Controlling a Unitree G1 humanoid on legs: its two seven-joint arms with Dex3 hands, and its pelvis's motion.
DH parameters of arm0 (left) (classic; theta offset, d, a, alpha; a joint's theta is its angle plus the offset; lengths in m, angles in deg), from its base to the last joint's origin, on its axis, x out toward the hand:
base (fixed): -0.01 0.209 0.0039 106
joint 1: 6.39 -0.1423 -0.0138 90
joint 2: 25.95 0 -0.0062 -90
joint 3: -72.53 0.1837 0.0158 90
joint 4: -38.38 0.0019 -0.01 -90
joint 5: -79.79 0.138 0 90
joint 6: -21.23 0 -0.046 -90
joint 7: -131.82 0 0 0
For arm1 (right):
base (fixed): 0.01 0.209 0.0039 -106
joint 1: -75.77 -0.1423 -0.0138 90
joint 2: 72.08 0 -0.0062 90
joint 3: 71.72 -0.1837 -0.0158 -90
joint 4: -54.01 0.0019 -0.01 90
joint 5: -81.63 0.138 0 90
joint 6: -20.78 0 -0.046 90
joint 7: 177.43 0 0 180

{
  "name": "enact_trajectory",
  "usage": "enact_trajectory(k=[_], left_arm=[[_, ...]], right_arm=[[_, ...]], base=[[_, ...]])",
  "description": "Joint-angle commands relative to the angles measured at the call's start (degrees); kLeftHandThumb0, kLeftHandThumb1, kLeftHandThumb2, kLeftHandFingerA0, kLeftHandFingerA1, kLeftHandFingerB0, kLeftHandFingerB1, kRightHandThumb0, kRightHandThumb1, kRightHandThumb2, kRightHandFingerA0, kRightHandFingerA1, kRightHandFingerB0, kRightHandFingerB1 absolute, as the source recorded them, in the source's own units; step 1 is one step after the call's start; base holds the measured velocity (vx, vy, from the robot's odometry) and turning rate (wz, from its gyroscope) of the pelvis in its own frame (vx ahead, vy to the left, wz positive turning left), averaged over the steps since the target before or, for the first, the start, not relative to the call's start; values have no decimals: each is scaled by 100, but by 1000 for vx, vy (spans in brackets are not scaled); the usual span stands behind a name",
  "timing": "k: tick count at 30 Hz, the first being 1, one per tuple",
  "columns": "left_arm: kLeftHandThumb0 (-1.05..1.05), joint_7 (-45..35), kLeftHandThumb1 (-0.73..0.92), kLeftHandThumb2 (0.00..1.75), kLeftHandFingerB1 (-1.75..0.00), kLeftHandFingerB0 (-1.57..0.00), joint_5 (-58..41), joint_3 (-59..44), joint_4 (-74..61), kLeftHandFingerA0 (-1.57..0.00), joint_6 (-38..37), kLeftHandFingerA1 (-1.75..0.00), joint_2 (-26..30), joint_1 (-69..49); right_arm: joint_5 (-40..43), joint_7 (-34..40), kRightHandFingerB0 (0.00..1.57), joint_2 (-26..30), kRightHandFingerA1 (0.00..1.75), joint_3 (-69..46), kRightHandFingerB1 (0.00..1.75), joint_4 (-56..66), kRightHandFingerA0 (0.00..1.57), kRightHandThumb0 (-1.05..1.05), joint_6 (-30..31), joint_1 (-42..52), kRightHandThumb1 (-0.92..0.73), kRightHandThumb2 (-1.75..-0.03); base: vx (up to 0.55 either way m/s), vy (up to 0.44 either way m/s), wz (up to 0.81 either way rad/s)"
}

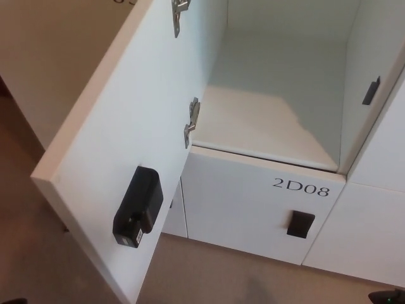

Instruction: The robot walks towards an open cabinet and lifts its left hand to push the door towards the right to close it.

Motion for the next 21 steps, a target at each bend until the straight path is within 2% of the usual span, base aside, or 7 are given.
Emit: enact_trajectory(k=[1, 5, 8, 11, 14, 19, 21], left_arm=[[-2, 30, 63, 56, -47, -44, -33, -82, -39, -61, 52, -53, 39, -1], [6, -34, 66, 59, -48, -41, -386, -376, -180, -56, 152, -57, -40, 77], [-4, -57, 62, 57, -52, -46, -543, -576, -571, -57, 326, -59, 71, 225], [-4, -52, 62, 57, -52, -46, -567, -692, -767, -57, 402, -59, 193, 408], [-9, -35, 59, 56, -50, -51, -333, -677, -1100, -61, 672, -57, 684, 1151], [-3, 140, 61, 57, -48, -48, 14, -405, -1411, -64, 1043, -56, 934, 2076], [7, 291, 59, 56, -46, -50, 216, -221, -1556, -64, 1211, -53, 938, 2444]], right_arm=[[33, 25, 50, 38, 50, -57, 44, 63, 63, -30, 1, 85, -67, -59], [43, 22, 51, 45, 50, -80, 44, 259, 65, -31, -25, 241, -67, -59], [125, -122, 50, 69, 47, -126, 43, 538, 60, -33, -3, 388, -69, -60], [244, -289, 50, 86, 47, -201, 43, 758, 60, -33, 47, 468, -69, -60], [468, -492, 49, 199, 46, -409, 42, 1320, 60, -33, 210, 779, -70, -60], [607, -629, 49, 159, 46, -599, 42, 1750, 58, -31, 510, 959, -71, -60], [585, -661, 50, 138, 45, -596, 42, 1867, 58, -32, 556, 1007, -71, -60]], base=[[0, 0, 0], [0, 0, 0], [0, 0, 0], [0, 0, 0], [0, 0, 0], [0, 0, 0], [0, 0, 0]])
